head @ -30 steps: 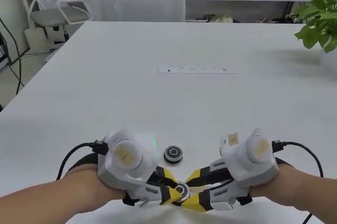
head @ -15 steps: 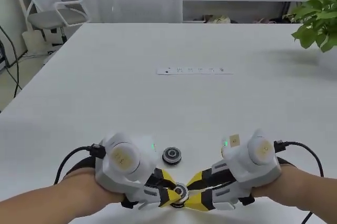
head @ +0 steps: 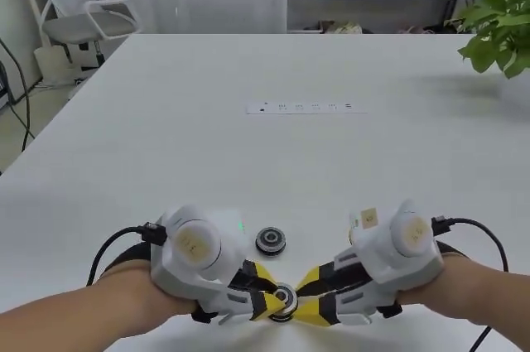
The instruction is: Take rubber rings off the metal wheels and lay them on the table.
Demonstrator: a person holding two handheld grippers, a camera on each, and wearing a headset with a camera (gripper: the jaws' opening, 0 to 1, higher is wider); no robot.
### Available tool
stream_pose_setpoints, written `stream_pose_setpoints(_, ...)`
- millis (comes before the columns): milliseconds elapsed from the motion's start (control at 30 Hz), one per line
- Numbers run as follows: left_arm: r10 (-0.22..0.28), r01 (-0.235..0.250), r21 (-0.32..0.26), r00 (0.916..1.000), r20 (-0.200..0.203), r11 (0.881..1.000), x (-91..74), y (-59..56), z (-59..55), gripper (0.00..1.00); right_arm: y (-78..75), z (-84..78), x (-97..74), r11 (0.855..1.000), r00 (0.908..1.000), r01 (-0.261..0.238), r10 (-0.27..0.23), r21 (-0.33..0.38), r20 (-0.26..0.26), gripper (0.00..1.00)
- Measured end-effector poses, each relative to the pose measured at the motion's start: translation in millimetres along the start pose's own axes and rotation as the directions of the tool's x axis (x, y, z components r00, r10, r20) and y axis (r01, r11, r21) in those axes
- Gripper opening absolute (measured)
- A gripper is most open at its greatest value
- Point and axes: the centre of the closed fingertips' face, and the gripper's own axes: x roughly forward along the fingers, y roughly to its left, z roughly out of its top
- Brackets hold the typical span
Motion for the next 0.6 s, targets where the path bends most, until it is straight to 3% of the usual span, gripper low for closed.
stream_pose_setpoints(67,0.001,-0.001,0.0,1.0,0.0,1.0,0.0,0.1,0.0,0.08,-0.7,-3.0,-1.3,1.0,0.9998,0.004,-0.005,-0.012,-0.017,0.02)
stream_pose_setpoints(267,0.001,-0.001,-0.002,1.0,0.0,1.0,0.2,0.2,-0.3,0.08,-1.0,-2.3,-1.1,1.0,0.9999,0.0,0.001,0.002,-0.016,0.02)
stream_pose_setpoints(433,0.001,-0.001,-0.003,1.0,0.002,1.0,0.2,0.1,-0.4,0.08,-0.6,-4.6,-1.1,1.0,0.9998,-0.002,0.002,0.004,-0.02,0.13)
stream_pose_setpoints(600,0.002,-0.002,-0.003,1.0,0.002,1.0,0.2,0.1,-0.4,0.08,-0.8,5.7,0.2,1.0,0.9998,0.003,-0.003,0.007,0.021,0.2)
